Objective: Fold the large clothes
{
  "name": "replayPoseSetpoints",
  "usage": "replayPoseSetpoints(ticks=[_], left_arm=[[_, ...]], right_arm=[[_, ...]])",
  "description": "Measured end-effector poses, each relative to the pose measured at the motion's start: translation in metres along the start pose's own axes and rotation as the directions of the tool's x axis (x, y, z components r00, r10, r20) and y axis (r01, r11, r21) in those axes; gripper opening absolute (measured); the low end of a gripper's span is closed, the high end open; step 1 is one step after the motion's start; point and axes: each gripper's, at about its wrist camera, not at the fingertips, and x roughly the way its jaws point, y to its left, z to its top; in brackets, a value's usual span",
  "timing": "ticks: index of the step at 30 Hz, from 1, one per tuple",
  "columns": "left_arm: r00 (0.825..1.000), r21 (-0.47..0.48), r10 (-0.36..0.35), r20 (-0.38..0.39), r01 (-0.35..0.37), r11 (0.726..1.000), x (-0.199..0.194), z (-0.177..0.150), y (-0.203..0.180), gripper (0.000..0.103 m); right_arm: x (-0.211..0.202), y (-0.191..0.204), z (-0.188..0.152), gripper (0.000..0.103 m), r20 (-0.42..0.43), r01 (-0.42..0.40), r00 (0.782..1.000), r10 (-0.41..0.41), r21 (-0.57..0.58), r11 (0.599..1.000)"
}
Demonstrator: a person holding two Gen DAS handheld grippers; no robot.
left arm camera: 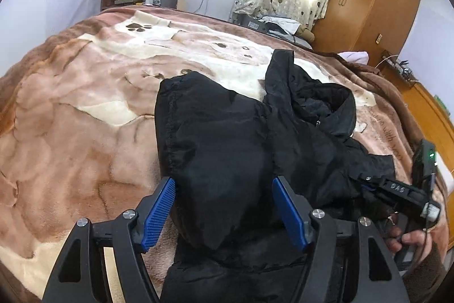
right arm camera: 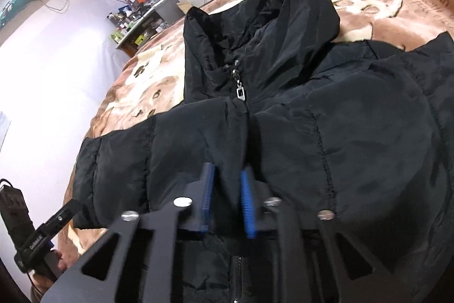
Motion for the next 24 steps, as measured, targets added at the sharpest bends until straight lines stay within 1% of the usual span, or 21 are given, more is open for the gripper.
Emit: replayPoseSetpoints(ticks=[2, 5, 9, 11, 14, 18, 21, 22, 24], left_arm=[[1.0, -0.004, -0.006, -0.004, 0.006, 1.0, 0.0, 0.0, -0.001, 0.07], [1.0, -0.012, 0.007, -0.007, -0.007, 1.0, 0.0, 0.003, -0.001, 0.07], [1.0, 0.014, 0.02, 0.005, -0.02, 1.0, -0.002, 0.005, -0.01, 0.07], [1.0, 0.02, 0.023, -0.006, -0.023, 1.0, 0.0, 0.006, -0.015, 0.07], [1.0, 0.043, 0.022, -0.011, -0.022, 0.999, 0.006, 0.008, -0.025, 0.07], [0.999, 0.056, 0.023, -0.047, -0.02, 0.998, 0.021, 0.011, -0.038, 0.07], [0.994, 0.091, 0.071, -0.085, -0.063, 0.994, 0.04, 0.013, -0.048, 0.07], [0.993, 0.095, 0.076, -0.091, -0.067, 0.993, 0.047, 0.012, -0.05, 0.07], [0.988, 0.083, 0.083, -0.13, -0.072, 0.994, 0.059, 0.012, -0.05, 0.07]], right_arm=[[-0.009, 0.004, 0.002, 0.004, 0.029, 0.009, 1.0, -0.008, -0.014, 1.0], [-0.03, 0.007, 0.007, 0.004, 0.087, 0.023, 0.996, -0.02, -0.027, 0.999], [-0.069, 0.006, 0.012, 0.004, 0.185, 0.061, 0.981, -0.055, -0.028, 0.998], [-0.086, 0.002, 0.013, 0.004, 0.211, 0.063, 0.976, -0.058, -0.02, 0.998], [-0.11, -0.005, 0.013, 0.004, 0.242, 0.109, 0.965, -0.1, -0.026, 0.994], [-0.117, -0.02, 0.008, 0.004, 0.221, 0.156, 0.964, -0.15, -0.009, 0.988], [-0.113, -0.036, 0.002, 0.004, 0.181, 0.181, 0.967, -0.18, 0.014, 0.983], [-0.11, -0.041, 0.0, 0.004, 0.17, 0.186, 0.967, -0.187, 0.02, 0.982], [-0.102, -0.048, -0.003, 0.004, 0.143, 0.222, 0.965, -0.221, 0.013, 0.975]])
